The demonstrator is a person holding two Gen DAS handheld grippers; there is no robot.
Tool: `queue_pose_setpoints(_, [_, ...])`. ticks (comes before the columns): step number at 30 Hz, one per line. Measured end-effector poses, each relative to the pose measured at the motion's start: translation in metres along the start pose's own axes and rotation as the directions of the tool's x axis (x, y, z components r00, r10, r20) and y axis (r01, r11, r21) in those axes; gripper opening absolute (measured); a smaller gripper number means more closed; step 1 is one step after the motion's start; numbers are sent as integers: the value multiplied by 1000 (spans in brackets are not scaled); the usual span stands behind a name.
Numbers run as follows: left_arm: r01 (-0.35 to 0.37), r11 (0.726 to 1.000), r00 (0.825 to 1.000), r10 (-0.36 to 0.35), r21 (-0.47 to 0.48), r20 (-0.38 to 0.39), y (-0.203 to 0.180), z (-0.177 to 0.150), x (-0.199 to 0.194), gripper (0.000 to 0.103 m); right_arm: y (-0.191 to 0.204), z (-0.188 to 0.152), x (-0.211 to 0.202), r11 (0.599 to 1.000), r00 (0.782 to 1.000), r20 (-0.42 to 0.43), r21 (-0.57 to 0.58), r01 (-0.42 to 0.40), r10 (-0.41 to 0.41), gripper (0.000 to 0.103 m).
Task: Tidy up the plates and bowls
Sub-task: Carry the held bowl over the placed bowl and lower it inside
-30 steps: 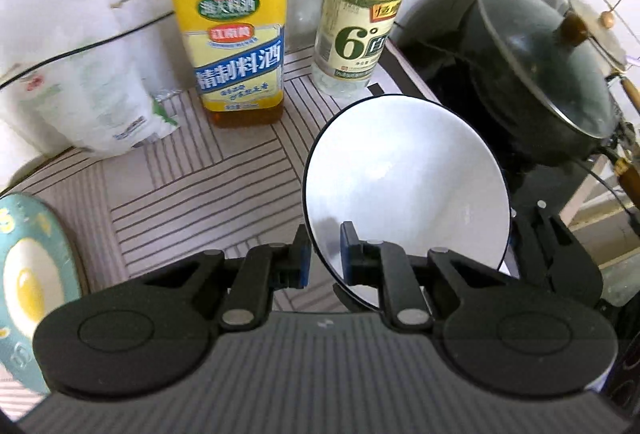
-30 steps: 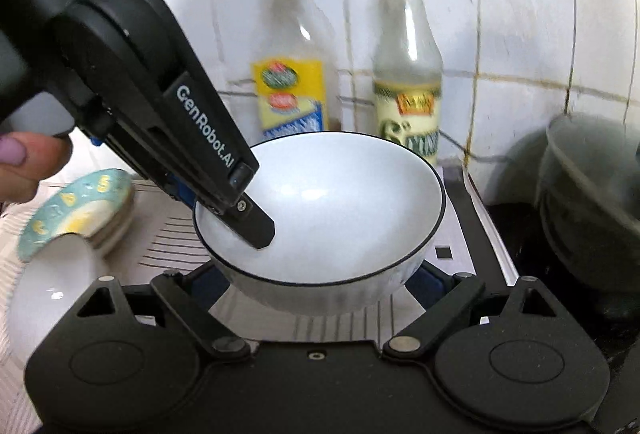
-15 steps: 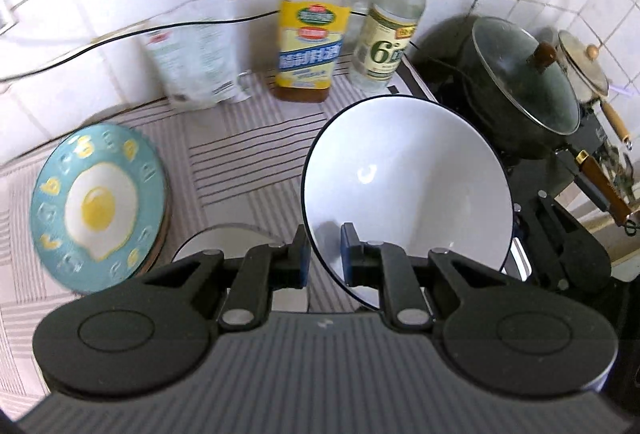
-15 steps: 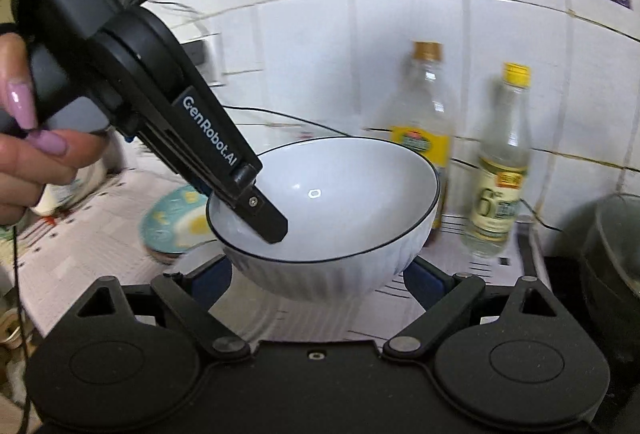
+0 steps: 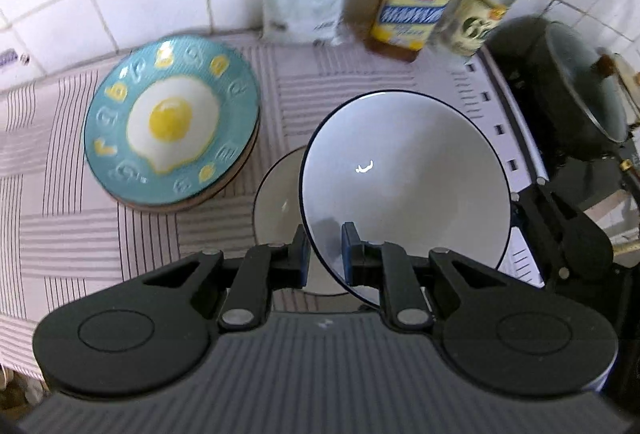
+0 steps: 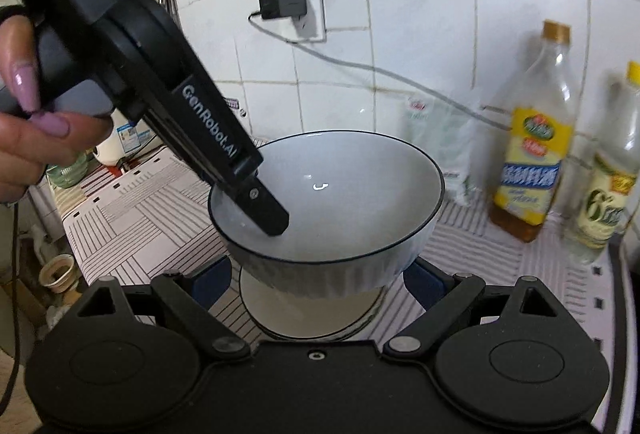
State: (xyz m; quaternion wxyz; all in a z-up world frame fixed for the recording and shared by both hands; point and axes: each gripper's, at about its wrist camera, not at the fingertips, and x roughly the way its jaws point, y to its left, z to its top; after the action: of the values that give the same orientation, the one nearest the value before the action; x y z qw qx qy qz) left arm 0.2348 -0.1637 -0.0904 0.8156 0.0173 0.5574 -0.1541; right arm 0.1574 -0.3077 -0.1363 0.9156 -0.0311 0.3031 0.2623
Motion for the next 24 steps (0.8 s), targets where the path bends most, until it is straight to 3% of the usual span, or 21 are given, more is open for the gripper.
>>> queue_pose_setpoints(10, [-7, 999, 997, 4, -44, -77, 15, -5, 27, 15, 7, -6, 28, 1000, 996, -93, -3, -7, 7, 95])
queue_pose_setpoints(24, [-28, 997, 990, 17, -79, -143, 17, 0, 44, 17, 19, -7, 45, 988, 981, -164, -128, 83, -104, 95])
